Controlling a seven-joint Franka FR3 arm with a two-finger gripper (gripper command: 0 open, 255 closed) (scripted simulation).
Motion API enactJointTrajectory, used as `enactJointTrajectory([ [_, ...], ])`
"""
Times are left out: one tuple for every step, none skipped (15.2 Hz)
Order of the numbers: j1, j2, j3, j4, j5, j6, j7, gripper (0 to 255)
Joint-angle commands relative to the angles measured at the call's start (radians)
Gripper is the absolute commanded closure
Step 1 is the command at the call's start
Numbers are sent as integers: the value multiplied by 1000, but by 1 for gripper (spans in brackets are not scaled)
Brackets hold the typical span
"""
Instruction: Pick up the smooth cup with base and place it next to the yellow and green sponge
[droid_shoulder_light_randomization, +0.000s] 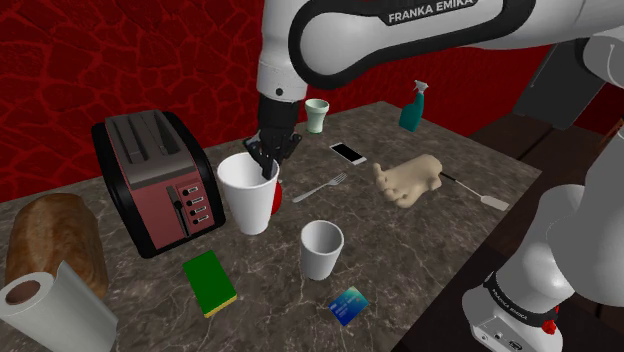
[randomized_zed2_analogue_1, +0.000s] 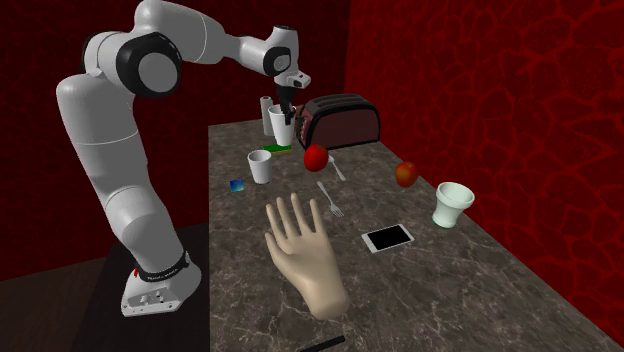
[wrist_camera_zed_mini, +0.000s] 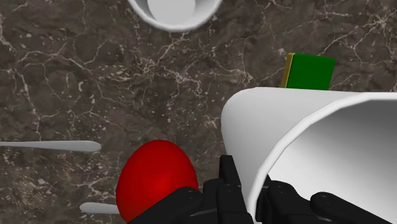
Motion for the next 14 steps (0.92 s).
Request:
enactJointTrajectory([
  [0, 5, 0, -19, 0, 25, -4, 255],
  [0, 7, 0, -29, 1, 37, -5, 255],
  [0, 10, 0, -39, 1, 50, -6, 255],
  [0, 14, 0, -49, 1, 63, -7, 255],
  [1, 17, 0, -58, 1, 75, -8, 255],
  [1, 20, 0, -67, 1, 88, -9, 255],
  [1, 24, 0, -76, 1, 101, -10, 255],
  [1, 28, 0, -85, 1, 113, -12, 255],
  [2, 32, 0, -93, 1, 126, -13, 255],
  [2, 37, 0, -101, 0, 138, -14, 255],
  [2, 41, 0, -109, 0, 150, -15, 255],
  [2, 46, 0, -117, 0, 163, -16, 255],
  [3, 51, 0, -125, 0, 175, -16, 255],
  [3, 56, 0, -132, 0, 187, -17, 255],
])
